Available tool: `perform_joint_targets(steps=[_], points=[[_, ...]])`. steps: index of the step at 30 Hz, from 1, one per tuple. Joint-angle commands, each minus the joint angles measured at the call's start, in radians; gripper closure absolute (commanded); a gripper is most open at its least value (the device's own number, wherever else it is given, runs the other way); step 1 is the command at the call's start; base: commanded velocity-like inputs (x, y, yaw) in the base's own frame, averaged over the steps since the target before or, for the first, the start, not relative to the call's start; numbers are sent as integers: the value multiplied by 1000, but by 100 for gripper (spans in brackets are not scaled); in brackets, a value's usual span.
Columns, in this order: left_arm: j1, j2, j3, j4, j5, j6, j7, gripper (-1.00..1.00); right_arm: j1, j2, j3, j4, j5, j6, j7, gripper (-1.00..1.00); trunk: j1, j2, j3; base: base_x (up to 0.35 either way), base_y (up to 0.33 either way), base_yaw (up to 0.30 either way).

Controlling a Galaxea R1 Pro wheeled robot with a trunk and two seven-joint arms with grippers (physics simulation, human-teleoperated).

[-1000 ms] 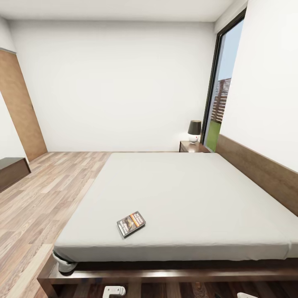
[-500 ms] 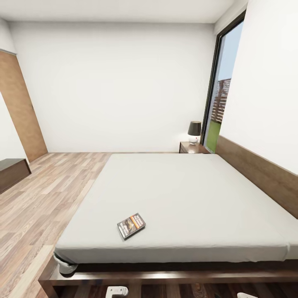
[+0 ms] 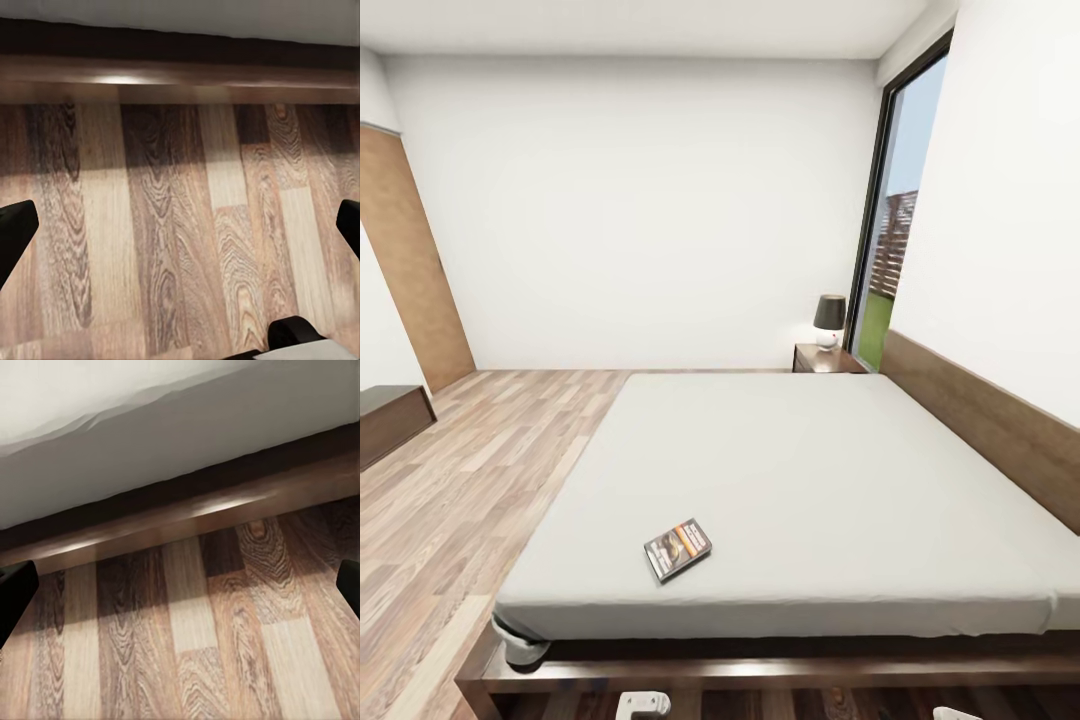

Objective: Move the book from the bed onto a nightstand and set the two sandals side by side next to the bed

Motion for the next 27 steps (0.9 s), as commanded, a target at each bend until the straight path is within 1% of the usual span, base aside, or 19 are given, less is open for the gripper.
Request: perform_joint_targets(steps=[1,27], points=[[0,0,8,-1,-9,-2,-2,-100,-1,0,8,1,-10,-3,4,-100,-4,7,2,0,0,0],[0,-2,8,1,-10,-2,-2,-100,-1,0,8,2,-10,-3,4,-100,-104,189,83,0,0,0]])
